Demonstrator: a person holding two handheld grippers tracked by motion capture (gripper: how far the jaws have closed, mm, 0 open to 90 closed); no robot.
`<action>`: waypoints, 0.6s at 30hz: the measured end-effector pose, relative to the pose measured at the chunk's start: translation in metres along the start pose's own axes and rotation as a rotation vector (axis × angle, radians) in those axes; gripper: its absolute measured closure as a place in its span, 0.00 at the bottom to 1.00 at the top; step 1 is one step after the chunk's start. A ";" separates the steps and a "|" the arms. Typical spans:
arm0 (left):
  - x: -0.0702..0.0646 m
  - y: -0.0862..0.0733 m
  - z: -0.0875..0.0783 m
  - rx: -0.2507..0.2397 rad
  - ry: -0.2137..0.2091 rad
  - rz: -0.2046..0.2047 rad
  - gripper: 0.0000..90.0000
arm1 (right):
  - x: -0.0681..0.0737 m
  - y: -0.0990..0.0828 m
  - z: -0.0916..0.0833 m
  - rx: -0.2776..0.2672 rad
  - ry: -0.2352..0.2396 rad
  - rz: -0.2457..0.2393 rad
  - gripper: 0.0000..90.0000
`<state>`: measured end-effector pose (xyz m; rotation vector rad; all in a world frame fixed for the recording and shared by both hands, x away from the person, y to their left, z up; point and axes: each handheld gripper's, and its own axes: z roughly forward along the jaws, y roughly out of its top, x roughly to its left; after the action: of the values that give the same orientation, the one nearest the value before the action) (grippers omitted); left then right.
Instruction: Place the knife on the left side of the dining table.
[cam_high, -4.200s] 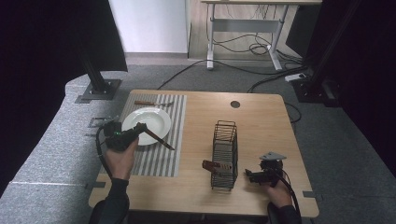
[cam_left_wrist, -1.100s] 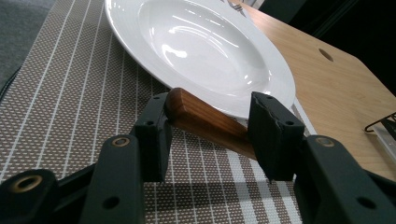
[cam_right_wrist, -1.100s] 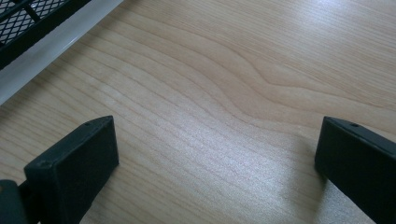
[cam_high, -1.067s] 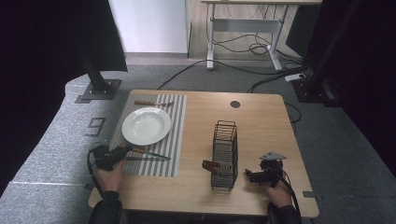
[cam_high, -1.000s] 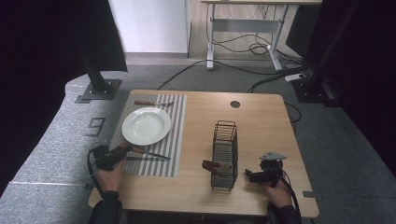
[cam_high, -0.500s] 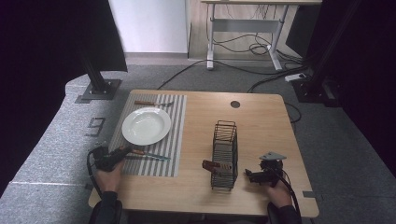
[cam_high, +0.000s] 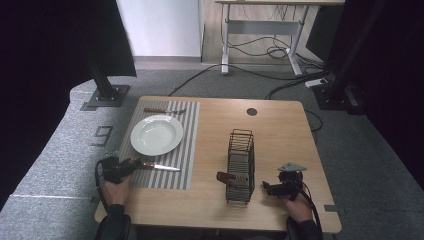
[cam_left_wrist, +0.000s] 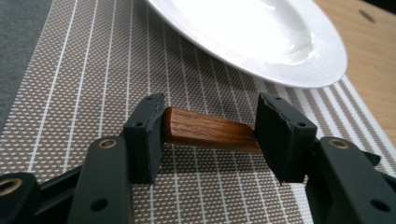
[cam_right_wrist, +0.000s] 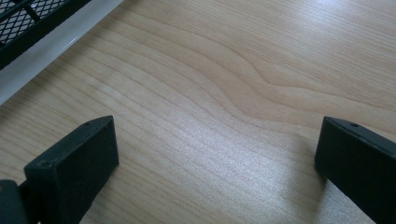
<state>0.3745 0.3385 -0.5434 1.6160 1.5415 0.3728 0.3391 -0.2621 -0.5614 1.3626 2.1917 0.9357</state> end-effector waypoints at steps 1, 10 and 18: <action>0.000 0.000 0.000 0.004 0.006 0.004 0.48 | 0.000 0.000 0.000 0.000 0.000 0.000 0.00; -0.009 0.000 0.004 0.049 0.121 0.140 0.51 | 0.000 0.000 0.000 0.000 0.000 0.000 0.00; -0.005 0.001 -0.002 0.016 0.103 0.109 0.42 | 0.000 0.000 0.000 0.000 0.000 0.000 0.00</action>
<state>0.3726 0.3354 -0.5397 1.7214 1.5393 0.5120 0.3392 -0.2621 -0.5614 1.3627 2.1919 0.9358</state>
